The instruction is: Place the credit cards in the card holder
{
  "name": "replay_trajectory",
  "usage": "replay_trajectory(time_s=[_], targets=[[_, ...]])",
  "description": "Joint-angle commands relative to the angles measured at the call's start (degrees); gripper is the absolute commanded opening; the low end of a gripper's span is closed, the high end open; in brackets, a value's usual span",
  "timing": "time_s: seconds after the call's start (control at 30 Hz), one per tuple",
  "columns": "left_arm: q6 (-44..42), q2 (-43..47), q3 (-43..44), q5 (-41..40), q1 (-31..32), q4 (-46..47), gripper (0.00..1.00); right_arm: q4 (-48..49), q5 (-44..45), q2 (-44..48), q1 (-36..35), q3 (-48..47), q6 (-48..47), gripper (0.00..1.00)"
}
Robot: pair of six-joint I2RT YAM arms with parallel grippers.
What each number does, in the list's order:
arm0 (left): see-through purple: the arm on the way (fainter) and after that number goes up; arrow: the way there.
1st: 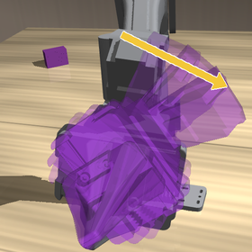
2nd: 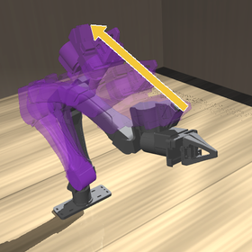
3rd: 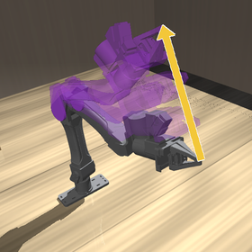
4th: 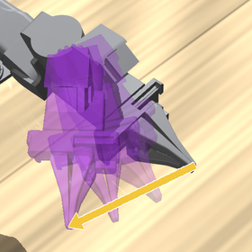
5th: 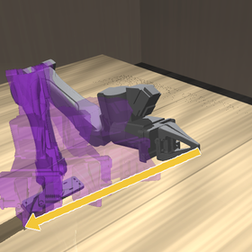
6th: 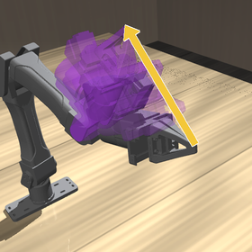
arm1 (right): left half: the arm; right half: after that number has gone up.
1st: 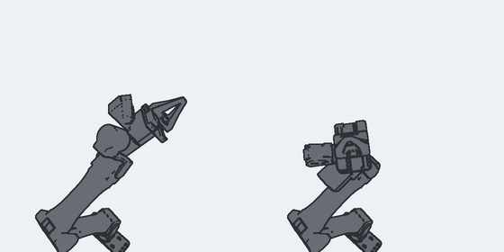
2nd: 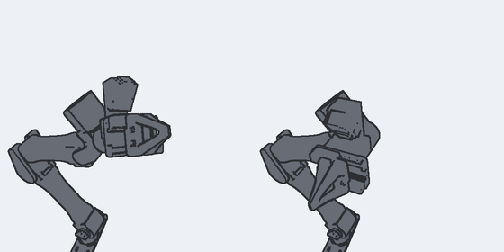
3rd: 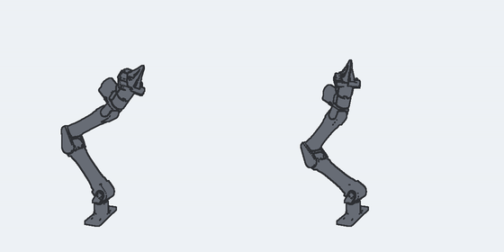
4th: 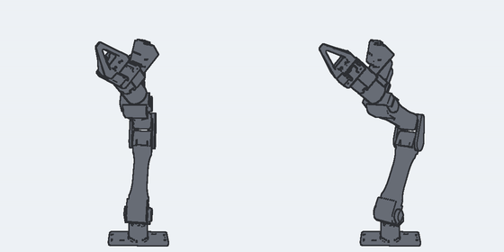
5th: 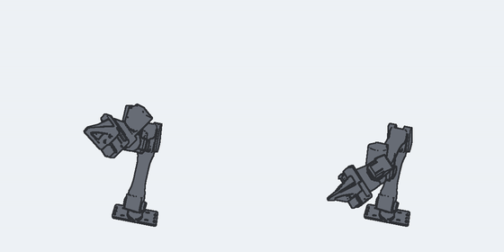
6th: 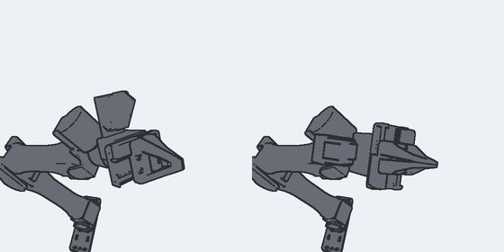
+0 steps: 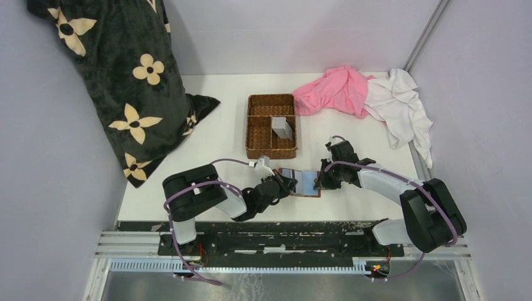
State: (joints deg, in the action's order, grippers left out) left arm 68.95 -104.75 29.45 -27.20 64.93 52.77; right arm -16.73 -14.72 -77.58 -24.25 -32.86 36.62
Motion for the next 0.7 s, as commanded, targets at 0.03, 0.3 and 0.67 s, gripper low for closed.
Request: replay_trajectory(time_s=[0.03, 0.3, 0.67], targets=[[-1.43, -1.43, 1.55, -3.32, 0.71, 0.58, 0.03, 1.35, 0.57, -0.96, 0.13, 0.59, -0.36, 0.01], [-1.89, -2.59, 1.25, -3.59, 0.90, 1.20, 0.03, 1.76, 0.52, -1.36, 0.10, 0.86, -0.32, 0.01], [-4.10, -3.33, 0.59, -5.46, 1.04, 1.94, 0.03, 1.96, 0.48, -1.81, 0.16, 1.03, -0.34, 0.01]])
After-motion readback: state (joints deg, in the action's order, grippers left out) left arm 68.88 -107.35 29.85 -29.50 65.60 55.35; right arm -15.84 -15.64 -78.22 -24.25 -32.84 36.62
